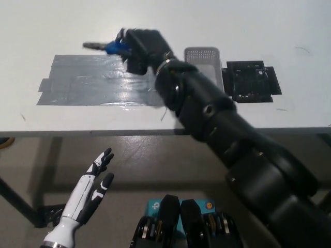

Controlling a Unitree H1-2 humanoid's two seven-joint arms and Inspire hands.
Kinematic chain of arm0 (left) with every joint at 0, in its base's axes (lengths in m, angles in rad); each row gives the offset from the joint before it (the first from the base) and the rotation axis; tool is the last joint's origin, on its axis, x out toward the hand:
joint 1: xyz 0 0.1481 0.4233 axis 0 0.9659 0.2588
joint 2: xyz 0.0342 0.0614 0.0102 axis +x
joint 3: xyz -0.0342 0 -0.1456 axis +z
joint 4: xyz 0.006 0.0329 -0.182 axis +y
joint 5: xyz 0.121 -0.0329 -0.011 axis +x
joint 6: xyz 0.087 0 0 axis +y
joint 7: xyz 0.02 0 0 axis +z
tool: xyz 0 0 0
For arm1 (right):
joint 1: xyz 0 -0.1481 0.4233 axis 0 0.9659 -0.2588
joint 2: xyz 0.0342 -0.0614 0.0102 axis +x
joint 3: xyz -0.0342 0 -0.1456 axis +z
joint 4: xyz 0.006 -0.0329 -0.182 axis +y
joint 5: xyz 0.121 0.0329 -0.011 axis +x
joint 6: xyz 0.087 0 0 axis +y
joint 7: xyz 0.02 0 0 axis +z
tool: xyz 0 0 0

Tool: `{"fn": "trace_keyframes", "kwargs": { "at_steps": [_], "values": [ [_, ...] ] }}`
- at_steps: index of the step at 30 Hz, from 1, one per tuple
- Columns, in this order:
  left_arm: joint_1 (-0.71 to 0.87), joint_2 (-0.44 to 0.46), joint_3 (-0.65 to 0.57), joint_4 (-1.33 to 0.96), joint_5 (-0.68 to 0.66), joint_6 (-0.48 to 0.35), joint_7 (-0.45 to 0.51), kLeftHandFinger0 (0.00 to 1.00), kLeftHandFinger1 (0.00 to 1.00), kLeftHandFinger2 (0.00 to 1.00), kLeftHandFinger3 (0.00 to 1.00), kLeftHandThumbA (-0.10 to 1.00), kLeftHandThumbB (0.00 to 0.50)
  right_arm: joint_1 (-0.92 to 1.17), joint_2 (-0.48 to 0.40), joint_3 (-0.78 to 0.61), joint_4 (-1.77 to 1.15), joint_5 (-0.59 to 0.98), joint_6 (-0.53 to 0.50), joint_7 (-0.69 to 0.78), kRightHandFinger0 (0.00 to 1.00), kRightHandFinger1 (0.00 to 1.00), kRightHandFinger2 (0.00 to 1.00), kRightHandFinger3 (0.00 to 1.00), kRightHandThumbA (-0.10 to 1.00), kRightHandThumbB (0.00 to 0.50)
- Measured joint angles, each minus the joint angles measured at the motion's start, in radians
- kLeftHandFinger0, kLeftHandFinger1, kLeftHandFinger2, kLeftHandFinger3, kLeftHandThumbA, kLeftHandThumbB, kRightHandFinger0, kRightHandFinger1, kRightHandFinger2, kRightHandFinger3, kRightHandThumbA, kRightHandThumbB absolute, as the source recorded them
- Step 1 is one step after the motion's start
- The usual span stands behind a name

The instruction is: The robot picks the blue plier placed on top of the container and places it on the grey area of the table

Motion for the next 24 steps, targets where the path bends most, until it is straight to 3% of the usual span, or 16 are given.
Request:
{"fn": "trace_keyframes", "kwargs": {
  "at_steps": [1,2,3,5,6,8,10,17,24],
  "values": [
    [-0.001,0.000,0.000,-0.001,0.001,0.000,0.000,1.00,1.00,1.00,1.00,1.00,0.191,0.002,0.009,0.000,0.009,0.001,0.004,0.000,0.64,0.90,1.00,1.00,0.53,0.215],
    [-0.003,0.000,-0.001,-0.002,0.001,0.000,0.000,1.00,1.00,1.00,1.00,1.00,0.188,0.004,0.016,-0.001,0.016,0.002,0.007,0.001,1.00,1.00,1.00,1.00,0.68,0.265],
    [-0.005,0.000,-0.002,-0.002,0.001,0.000,0.000,1.00,1.00,1.00,1.00,1.00,0.194,0.007,0.021,-0.002,0.021,0.004,0.012,0.008,1.00,1.00,1.00,1.00,0.81,0.344],
    [-0.009,0.000,-0.004,-0.004,0.001,0.000,0.000,1.00,1.00,1.00,1.00,1.00,0.192,0.008,0.026,-0.003,0.028,0.009,0.026,0.040,1.00,1.00,1.00,1.00,0.89,0.431],
    [-0.012,0.001,-0.005,-0.005,0.001,0.000,0.000,1.00,1.00,1.00,1.00,1.00,0.187,0.007,0.026,-0.003,0.030,0.012,0.038,0.058,1.00,1.00,1.00,1.00,0.91,0.466],
    [-0.015,0.001,-0.008,-0.007,0.002,0.000,0.000,1.00,1.00,1.00,1.00,1.00,0.187,0.007,0.025,-0.002,0.034,0.017,0.058,0.087,1.00,1.00,1.00,1.00,0.95,0.491],
    [-0.017,0.002,-0.010,-0.007,0.002,0.000,0.000,1.00,1.00,1.00,1.00,1.00,0.186,0.008,0.023,-0.004,0.034,0.021,0.071,0.106,1.00,1.00,1.00,1.00,1.00,0.500],
    [-0.025,0.009,-0.012,-0.007,0.001,0.000,-0.001,1.00,1.00,1.00,1.00,1.00,0.178,0.007,0.002,-0.028,0.030,0.042,0.078,0.124,1.00,1.00,1.00,1.00,1.00,0.500],
    [-0.027,0.009,-0.012,-0.011,0.000,0.009,-0.001,1.00,1.00,1.00,1.00,1.00,0.176,-0.015,-0.007,-0.146,-0.060,0.104,0.022,0.079,1.00,1.00,1.00,1.00,1.00,0.497]
  ]
}}
